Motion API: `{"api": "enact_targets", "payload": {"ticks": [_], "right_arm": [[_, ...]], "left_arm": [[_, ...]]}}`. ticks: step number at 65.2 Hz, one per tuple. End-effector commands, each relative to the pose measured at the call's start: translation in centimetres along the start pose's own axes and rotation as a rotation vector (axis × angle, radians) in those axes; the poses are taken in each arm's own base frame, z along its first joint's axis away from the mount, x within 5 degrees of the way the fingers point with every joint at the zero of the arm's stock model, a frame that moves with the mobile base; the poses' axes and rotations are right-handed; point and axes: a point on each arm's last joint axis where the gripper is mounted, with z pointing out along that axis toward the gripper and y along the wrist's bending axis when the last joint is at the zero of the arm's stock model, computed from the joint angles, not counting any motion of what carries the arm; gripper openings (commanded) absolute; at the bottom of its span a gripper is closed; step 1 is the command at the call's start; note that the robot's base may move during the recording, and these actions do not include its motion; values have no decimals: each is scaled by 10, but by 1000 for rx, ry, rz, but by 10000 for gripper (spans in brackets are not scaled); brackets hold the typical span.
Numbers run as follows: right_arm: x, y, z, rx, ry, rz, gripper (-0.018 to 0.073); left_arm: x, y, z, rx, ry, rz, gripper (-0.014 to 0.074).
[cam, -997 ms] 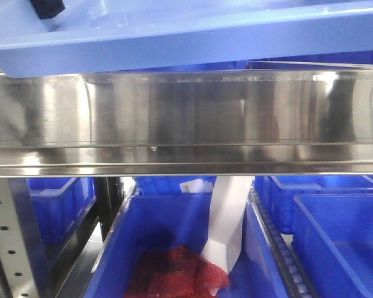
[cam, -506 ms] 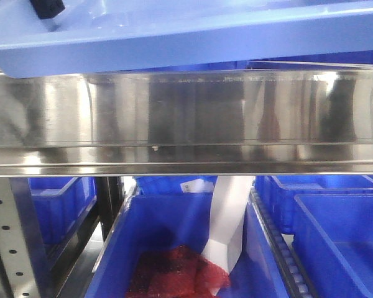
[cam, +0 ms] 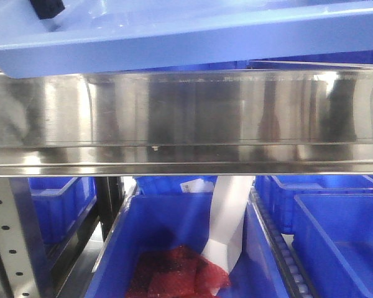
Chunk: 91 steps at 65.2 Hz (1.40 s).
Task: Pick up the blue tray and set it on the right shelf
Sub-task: 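Push the tray forward onto the upper roller shelf with both grippers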
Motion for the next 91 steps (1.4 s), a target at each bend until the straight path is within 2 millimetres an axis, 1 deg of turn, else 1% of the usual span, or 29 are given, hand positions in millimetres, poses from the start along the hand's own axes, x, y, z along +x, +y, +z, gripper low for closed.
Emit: {"api": "enact_targets", "payload": {"ticks": [1,7,12,16,20,22,26,34,38,43,45,51,57,64,67,70,74,78,79,81,83,88,89,91], "right_arm": [[-11,5,-19,-69,-152,-30,56],[-13,5,-19,-71,-162,-38,56],[-19,6,-23,-74,-183,-47,56],[-28,8,-27,-76,-204,-50,56],[-38,8,-31,-78,-225,-41,56],[-44,10,-30,-78,-229,-39,56],[-56,13,-30,-81,-246,-38,56],[-79,21,-17,-82,-253,-42,56],[-91,26,-3,-73,-247,-47,56],[-101,30,14,-66,-235,-50,56],[-104,30,24,-58,-219,-48,56],[-111,29,50,-38,-175,-41,56],[-115,26,70,-20,-141,-31,56],[-118,21,88,-3,-109,-21,57],[-119,20,93,3,-98,-18,65],[-119,19,97,7,-88,-14,90],[-119,19,98,7,-86,-15,169],[-119,19,97,5,-94,-15,300],[-120,19,97,4,-96,-16,316],[-120,19,97,3,-100,-16,403],[-120,19,96,3,-101,-16,470],[-119,19,96,5,-96,-15,625],[-119,19,96,5,-94,-15,646],[-119,19,96,6,-90,-15,644]], "left_arm": [[4,-5,-22,34,-11,83,-48],[-3,-3,-33,36,-59,116,-48],[-14,2,-46,41,-126,88,-48],[-26,9,-55,35,-179,55,-48],[-37,17,-58,28,-201,23,-48],[-43,21,-59,21,-212,10,-48],[-55,31,-56,5,-223,-23,-48],[-76,46,-37,-25,-224,-42,-48],[-87,51,-22,-23,-210,-65,-48],[-93,57,-4,-19,-176,-79,-48],[-96,58,5,-20,-154,-83,-48],[-101,61,28,-28,-108,-91,-48],[-104,62,43,-37,-80,-91,-48],[-106,63,53,-40,-66,-90,-41],[-107,63,55,-39,-63,-91,-12],[-107,63,56,-37,-60,-92,24],[-107,63,56,-37,-61,-92,106],[-108,63,56,-36,-68,-92,227],[-108,63,56,-35,-72,-92,242],[-108,63,56,-34,-77,-91,316],[-109,63,56,-34,-79,-91,375],[-109,62,56,-23,-79,-94,493],[-109,61,56,-22,-78,-94,510],[-108,61,55,-16,-80,-91,538]]}}
